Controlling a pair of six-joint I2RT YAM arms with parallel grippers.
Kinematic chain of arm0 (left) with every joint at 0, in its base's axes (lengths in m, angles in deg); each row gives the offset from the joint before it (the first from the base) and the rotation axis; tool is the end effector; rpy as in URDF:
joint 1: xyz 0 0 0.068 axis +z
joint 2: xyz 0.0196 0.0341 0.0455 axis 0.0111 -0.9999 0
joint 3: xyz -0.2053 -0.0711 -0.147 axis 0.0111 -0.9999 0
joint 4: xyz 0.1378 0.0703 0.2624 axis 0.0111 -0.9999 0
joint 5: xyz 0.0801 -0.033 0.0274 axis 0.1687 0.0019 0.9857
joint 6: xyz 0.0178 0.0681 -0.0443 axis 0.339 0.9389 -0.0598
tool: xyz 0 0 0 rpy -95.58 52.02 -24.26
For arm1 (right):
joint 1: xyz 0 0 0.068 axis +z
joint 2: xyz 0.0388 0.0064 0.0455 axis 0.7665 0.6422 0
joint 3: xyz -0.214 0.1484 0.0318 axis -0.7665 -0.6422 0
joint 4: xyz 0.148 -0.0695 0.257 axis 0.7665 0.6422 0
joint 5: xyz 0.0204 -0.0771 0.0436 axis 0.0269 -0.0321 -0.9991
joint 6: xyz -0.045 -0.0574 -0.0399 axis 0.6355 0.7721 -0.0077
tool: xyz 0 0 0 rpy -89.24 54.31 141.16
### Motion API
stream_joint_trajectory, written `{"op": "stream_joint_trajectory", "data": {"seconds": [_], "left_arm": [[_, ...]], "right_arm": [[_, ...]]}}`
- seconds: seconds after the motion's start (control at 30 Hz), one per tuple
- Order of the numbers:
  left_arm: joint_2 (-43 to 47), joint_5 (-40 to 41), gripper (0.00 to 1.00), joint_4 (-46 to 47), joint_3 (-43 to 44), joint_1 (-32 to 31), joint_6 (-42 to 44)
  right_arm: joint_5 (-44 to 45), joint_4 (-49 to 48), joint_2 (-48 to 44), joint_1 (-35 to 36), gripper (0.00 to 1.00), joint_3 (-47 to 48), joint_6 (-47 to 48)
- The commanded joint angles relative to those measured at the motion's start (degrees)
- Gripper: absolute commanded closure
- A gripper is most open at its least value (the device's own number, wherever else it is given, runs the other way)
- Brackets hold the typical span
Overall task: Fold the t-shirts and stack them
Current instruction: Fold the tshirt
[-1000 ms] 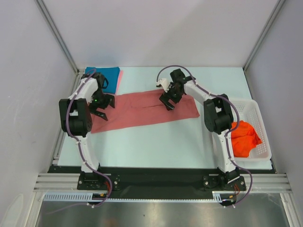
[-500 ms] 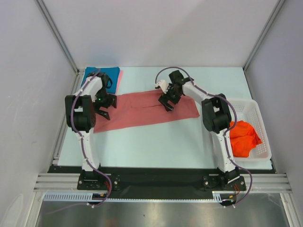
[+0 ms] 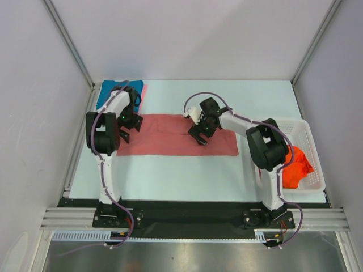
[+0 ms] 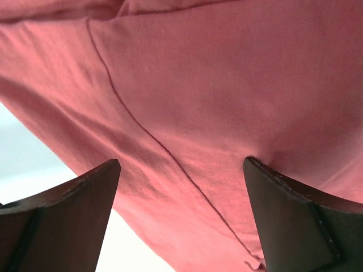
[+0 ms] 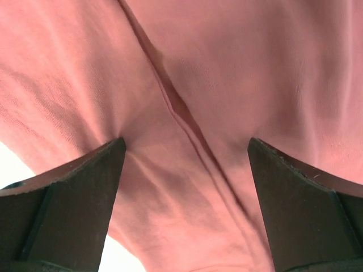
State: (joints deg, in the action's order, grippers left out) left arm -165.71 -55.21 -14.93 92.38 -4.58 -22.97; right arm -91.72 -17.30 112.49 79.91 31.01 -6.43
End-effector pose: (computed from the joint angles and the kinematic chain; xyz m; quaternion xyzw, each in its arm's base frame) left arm 0.4545 -0.0138 0.1063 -0.5319 0.8352 0.1388 0.0180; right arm 0.4173 0.2576 0.0972 -0.5154 0.8154 0.1003 0.2440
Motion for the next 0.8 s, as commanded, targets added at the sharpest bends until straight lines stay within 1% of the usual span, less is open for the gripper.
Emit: {"op": "stream_joint_trajectory", "data": {"seconds": [0.0,0.03,0.13,0.2,0.23,0.3,0.37,0.43,0.47,0.5,0.57,0.6,0.67,0.7,0.73,0.77], "left_arm": [[-2.42,3.29,0.04,1.29,-1.29,-3.78,4.78],[-2.41,3.21,0.05,2.09,-1.38,-4.49,7.13],[-3.82,4.08,0.05,2.27,1.78,-7.65,10.48],[-5.22,5.22,0.05,2.18,4.68,-10.46,13.39],[-5.49,5.14,0.05,2.79,5.21,-11.43,14.53],[-6.37,3.39,0.06,5.07,6.53,-14.06,17.08],[-7.76,3.82,0.07,6.05,8.63,-16.6,19.36],[-8.56,3.65,0.07,7.45,9.43,-17.93,21.47],[-9.18,2.86,0.07,7.98,9.26,-18.46,22.87],[-10.23,1.46,0.11,9.29,9.08,-18.73,23.67],[-11.37,-1.79,0.15,11.14,9.17,-19.86,26.82],[-12.51,-2.33,0.16,12.37,9.61,-20.4,27.8],[-14.09,-4.52,0.16,11.95,12.66,-21.8,30.09],[-14.8,-5.05,0.16,12.46,13.73,-22.33,30.97],[-15.94,-7.23,0.18,12.99,14.61,-22.77,33.41],[-16.65,-7.34,0.19,12.91,16.88,-23.56,34.22]], "right_arm": [[1.41,9.58,0.01,4.05,0.04,-6.49,-4.88],[1.68,11.68,0.36,4.84,0.05,-6.41,-9.33],[0.72,13.46,0.71,6.51,0.08,-8.59,-17.08],[0.54,11.36,-1.38,8.97,0.08,-12.62,-19.04],[0.8,8.3,-2.79,9.76,0.07,-16.91,-20.0],[1.42,6.43,-6.4,11.44,0.07,-19.93,-24.57],[3.33,4.76,-9.46,13.36,0.07,-23.19,-29.74],[3.7,3.71,-11.32,14.69,0.07,-25.29,-32.66],[3.7,3.35,-12.81,15.22,0.06,-27.31,-34.06],[4.23,3.0,-13.69,16.18,0.06,-28.54,-38.34],[5.45,2.82,-15.19,17.15,0.06,-31.26,-42.58],[5.55,3.0,-16.76,17.76,0.06,-32.15,-46.17],[5.9,2.56,-18.53,19.87,0.05,-34.52,-49.36],[6.77,2.47,-20.28,20.75,0.05,-35.14,-50.76],[8.52,2.38,-21.34,22.76,0.05,-35.76,-53.73],[8.97,2.21,-22.05,23.56,0.04,-36.37,-55.07]]}}
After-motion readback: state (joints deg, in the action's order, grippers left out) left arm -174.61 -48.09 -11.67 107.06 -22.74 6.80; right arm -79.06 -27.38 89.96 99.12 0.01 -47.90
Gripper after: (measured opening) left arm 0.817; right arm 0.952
